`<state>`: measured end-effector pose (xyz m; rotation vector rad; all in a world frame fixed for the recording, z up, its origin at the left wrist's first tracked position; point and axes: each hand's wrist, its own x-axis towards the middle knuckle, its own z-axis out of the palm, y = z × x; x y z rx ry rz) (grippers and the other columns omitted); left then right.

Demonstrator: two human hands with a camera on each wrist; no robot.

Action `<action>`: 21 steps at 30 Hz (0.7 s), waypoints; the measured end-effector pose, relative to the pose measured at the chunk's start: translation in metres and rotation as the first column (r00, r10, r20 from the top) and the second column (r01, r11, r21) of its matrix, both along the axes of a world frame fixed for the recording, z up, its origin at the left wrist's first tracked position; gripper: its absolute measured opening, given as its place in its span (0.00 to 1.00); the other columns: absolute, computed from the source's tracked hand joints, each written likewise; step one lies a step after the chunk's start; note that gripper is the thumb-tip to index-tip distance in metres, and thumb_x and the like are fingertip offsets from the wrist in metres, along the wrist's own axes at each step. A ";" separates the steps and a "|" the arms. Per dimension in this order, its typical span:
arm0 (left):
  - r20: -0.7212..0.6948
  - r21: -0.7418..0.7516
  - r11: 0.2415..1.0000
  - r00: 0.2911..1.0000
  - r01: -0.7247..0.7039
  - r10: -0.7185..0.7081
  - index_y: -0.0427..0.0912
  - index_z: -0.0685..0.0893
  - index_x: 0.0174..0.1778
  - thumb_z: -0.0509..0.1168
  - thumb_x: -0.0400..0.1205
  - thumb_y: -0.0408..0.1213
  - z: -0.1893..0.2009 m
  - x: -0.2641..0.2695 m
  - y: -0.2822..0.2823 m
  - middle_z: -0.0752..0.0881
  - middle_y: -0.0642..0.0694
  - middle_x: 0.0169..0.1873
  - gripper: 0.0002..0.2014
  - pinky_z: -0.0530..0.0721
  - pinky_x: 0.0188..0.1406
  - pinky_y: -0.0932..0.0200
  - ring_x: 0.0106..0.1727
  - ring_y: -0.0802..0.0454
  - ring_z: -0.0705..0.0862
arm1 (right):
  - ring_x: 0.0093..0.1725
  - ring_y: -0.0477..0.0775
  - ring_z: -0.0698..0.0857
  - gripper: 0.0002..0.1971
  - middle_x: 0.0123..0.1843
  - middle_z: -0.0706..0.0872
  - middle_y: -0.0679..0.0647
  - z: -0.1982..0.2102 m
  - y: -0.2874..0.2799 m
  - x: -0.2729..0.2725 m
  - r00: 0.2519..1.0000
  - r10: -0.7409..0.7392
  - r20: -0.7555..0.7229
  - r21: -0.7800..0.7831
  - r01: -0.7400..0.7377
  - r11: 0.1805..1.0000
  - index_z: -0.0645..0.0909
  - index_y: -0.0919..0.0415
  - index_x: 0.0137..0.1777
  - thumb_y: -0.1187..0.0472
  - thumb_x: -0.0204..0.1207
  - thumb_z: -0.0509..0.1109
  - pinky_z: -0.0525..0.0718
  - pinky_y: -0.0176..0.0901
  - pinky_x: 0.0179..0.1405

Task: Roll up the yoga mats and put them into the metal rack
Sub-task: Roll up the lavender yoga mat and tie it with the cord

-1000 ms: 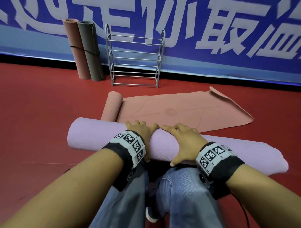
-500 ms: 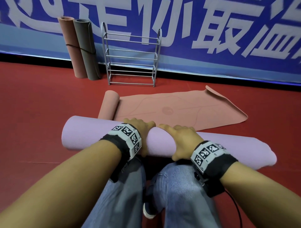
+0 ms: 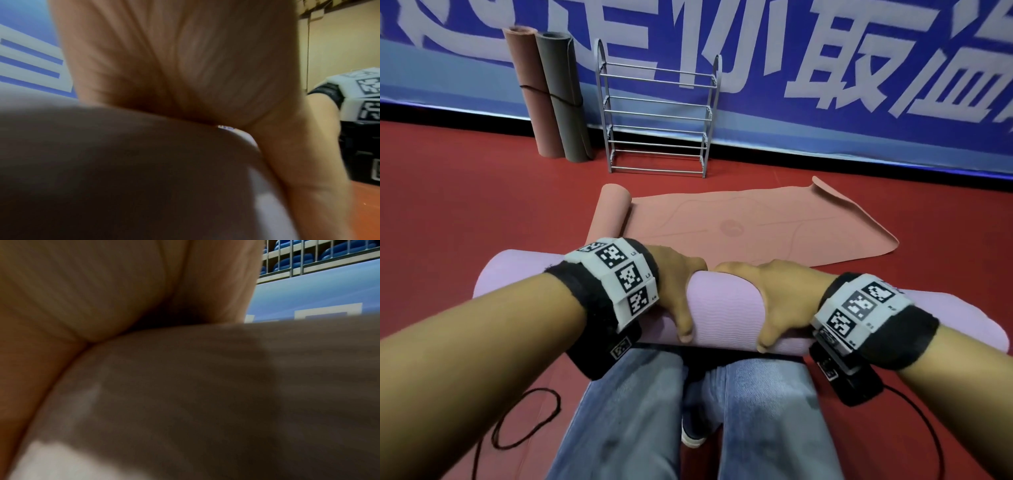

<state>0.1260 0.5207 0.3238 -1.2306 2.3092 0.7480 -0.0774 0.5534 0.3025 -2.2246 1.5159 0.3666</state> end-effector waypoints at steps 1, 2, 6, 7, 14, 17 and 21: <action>0.001 -0.074 0.997 1.000 0.016 -0.016 0.56 0.67 0.73 0.83 0.63 0.53 -0.005 0.002 0.003 0.81 0.55 0.52 0.45 0.80 0.63 0.50 0.56 0.50 0.80 | 0.52 0.56 0.85 0.61 0.53 0.87 0.51 -0.003 -0.003 0.000 0.999 -0.023 0.022 0.018 0.023 1.000 0.53 0.27 0.75 0.47 0.45 0.87 0.85 0.49 0.53; 0.033 -0.172 0.984 0.999 0.047 -0.042 0.58 0.63 0.76 0.82 0.60 0.57 -0.010 0.004 0.005 0.79 0.52 0.59 0.50 0.78 0.66 0.44 0.60 0.47 0.79 | 0.54 0.55 0.84 0.61 0.55 0.86 0.49 -0.006 -0.007 -0.001 0.997 -0.051 0.055 0.047 0.048 0.998 0.54 0.26 0.74 0.47 0.44 0.88 0.85 0.49 0.56; 0.195 -0.364 0.925 0.980 0.111 -0.041 0.54 0.50 0.82 0.83 0.54 0.61 -0.029 0.002 0.017 0.69 0.45 0.72 0.65 0.64 0.70 0.27 0.73 0.41 0.69 | 0.61 0.49 0.82 0.61 0.62 0.83 0.42 -0.009 -0.021 -0.002 0.983 -0.115 0.140 0.177 0.090 0.980 0.57 0.27 0.73 0.45 0.37 0.86 0.81 0.52 0.64; 0.189 -0.376 0.920 0.981 0.109 -0.039 0.53 0.52 0.80 0.84 0.54 0.60 -0.031 0.002 0.017 0.70 0.44 0.71 0.64 0.65 0.68 0.28 0.72 0.41 0.70 | 0.63 0.48 0.81 0.62 0.64 0.81 0.41 -0.011 -0.022 -0.001 0.984 -0.115 0.138 0.189 0.088 0.978 0.56 0.28 0.74 0.43 0.36 0.86 0.80 0.52 0.65; 0.133 -0.291 0.955 0.991 0.059 -0.021 0.55 0.63 0.72 0.84 0.54 0.54 -0.031 -0.004 -0.009 0.76 0.47 0.58 0.53 0.78 0.60 0.38 0.62 0.43 0.77 | 0.70 0.55 0.70 0.66 0.70 0.68 0.49 -0.010 -0.013 0.003 0.994 -0.113 0.009 0.019 0.113 0.993 0.50 0.37 0.82 0.42 0.46 0.88 0.74 0.60 0.70; 0.050 -0.117 0.993 0.999 -0.002 0.008 0.54 0.68 0.69 0.86 0.53 0.50 -0.033 -0.004 -0.031 0.80 0.55 0.50 0.50 0.85 0.54 0.52 0.53 0.53 0.83 | 0.74 0.59 0.68 0.70 0.76 0.64 0.52 -0.019 0.004 0.016 0.984 -0.085 -0.158 -0.149 0.061 0.987 0.42 0.45 0.84 0.39 0.49 0.86 0.68 0.67 0.72; -0.074 -0.095 0.994 0.996 -0.058 0.051 0.60 0.71 0.67 0.86 0.49 0.50 -0.039 0.003 -0.039 0.79 0.62 0.43 0.50 0.81 0.39 0.66 0.46 0.67 0.81 | 0.69 0.59 0.73 0.68 0.71 0.71 0.53 -0.028 -0.001 0.018 0.983 -0.103 -0.152 -0.202 0.071 0.977 0.43 0.44 0.84 0.41 0.50 0.86 0.71 0.63 0.68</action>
